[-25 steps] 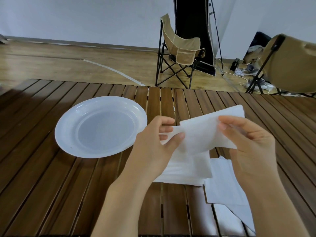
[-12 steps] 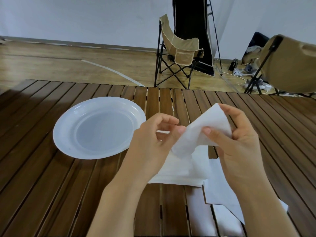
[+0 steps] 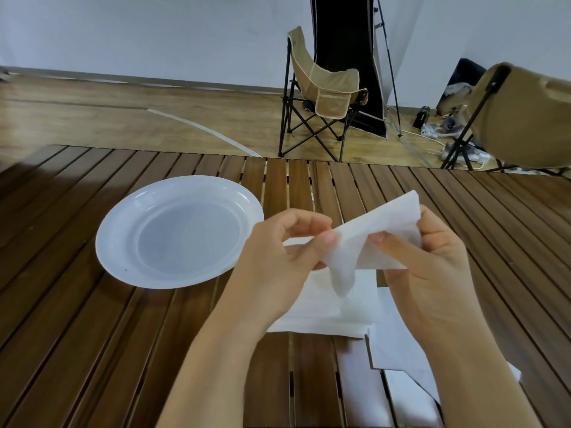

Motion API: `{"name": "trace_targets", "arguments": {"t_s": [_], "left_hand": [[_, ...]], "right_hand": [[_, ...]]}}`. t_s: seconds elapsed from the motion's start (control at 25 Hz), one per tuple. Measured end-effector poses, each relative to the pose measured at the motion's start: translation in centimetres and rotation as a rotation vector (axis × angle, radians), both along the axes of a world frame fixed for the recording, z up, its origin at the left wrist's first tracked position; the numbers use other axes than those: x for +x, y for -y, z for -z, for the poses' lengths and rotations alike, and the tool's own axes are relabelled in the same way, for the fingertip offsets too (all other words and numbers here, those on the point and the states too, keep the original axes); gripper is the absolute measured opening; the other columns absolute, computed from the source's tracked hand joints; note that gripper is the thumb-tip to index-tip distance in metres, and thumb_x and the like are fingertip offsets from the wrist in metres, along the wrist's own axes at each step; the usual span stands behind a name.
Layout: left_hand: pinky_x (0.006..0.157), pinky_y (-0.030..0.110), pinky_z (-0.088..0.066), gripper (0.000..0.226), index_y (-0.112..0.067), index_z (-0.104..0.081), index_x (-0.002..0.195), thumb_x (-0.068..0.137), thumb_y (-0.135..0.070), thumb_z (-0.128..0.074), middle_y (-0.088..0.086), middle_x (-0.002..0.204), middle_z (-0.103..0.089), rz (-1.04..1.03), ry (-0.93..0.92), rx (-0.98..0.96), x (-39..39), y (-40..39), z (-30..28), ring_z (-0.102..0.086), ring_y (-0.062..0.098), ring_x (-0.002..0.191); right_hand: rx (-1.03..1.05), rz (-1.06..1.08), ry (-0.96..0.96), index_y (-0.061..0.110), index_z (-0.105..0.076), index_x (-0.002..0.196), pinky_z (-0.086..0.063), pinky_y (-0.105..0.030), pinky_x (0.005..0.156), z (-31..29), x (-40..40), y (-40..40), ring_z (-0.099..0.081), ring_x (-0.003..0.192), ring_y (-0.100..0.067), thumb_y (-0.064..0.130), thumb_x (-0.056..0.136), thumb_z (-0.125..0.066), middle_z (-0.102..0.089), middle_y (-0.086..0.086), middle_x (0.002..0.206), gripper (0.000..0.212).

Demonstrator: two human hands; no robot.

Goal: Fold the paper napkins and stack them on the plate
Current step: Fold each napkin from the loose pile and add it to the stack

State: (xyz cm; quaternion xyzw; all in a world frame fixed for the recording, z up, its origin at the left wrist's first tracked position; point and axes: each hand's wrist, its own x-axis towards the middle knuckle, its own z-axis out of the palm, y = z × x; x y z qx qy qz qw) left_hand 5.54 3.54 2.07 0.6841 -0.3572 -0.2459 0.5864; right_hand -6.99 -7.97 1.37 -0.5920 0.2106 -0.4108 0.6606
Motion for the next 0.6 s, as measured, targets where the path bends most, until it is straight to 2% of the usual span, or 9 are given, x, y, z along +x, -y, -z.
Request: {"name": "trace_targets", "arguments": {"t_s": [0.12, 0.28, 0.4, 0.52, 0.6], "left_hand": [[0.071, 0.008, -0.05, 0.015, -0.027, -0.071, 0.095, 0.081, -0.021, -0.073, -0.016, 0.09, -0.071, -0.076, 0.014, -0.1, 0.4, -0.2, -0.4, -0.067, -0.002, 0.085], [0.07, 0.011, -0.051, 0.022, -0.027, -0.071, 0.09, 0.076, -0.011, -0.077, -0.017, 0.085, -0.071, -0.143, 0.172, -0.129, 0.8, -0.5, -0.6, -0.067, 0.0, 0.082], [0.075, 0.012, -0.051, 0.023, -0.028, -0.071, 0.089, 0.073, -0.014, -0.079, -0.019, 0.084, -0.07, -0.178, 0.233, -0.161, 1.0, -0.6, -0.8, -0.066, 0.002, 0.082], [0.076, 0.012, -0.051, 0.02, -0.029, -0.071, 0.089, 0.073, -0.021, -0.08, -0.02, 0.084, -0.07, -0.199, 0.279, -0.165, 1.1, -0.6, -0.7, -0.066, 0.001, 0.083], [0.076, 0.013, -0.051, 0.016, -0.03, -0.07, 0.089, 0.076, -0.024, -0.078, -0.02, 0.084, -0.07, -0.217, 0.311, -0.158, 1.1, -0.6, -0.5, -0.065, 0.001, 0.083]], "right_hand": [[-0.005, -0.043, -0.043, 0.012, -0.067, 0.097, -0.051, -0.033, 0.067, 0.0, -0.2, 0.2, -0.063, 0.084, -0.023, -0.012, 0.078, -0.06, -0.067, -0.008, 0.089, 0.031], [-0.032, -0.065, -0.062, 0.014, -0.071, 0.092, -0.047, -0.035, 0.06, 0.0, -0.7, 0.4, -0.06, 0.084, -0.027, 0.018, 0.071, -0.068, -0.065, -0.008, 0.088, 0.021], [-0.117, 0.071, -0.104, 0.019, -0.073, 0.088, -0.048, -0.04, 0.063, 0.0, -0.4, 0.1, -0.061, 0.09, -0.03, 0.03, 0.073, -0.076, -0.065, -0.005, 0.098, 0.019], [-0.195, 0.187, -0.132, 0.024, -0.075, 0.081, -0.054, -0.041, 0.072, -0.1, -0.1, -0.2, -0.063, 0.094, -0.013, 0.033, 0.069, -0.082, -0.06, 0.009, 0.113, 0.016], [-0.238, 0.211, -0.167, 0.024, -0.075, 0.08, -0.054, -0.039, 0.076, -0.2, -0.1, -0.1, -0.062, 0.102, -0.011, 0.033, 0.07, -0.08, -0.061, 0.014, 0.118, 0.015]]}}
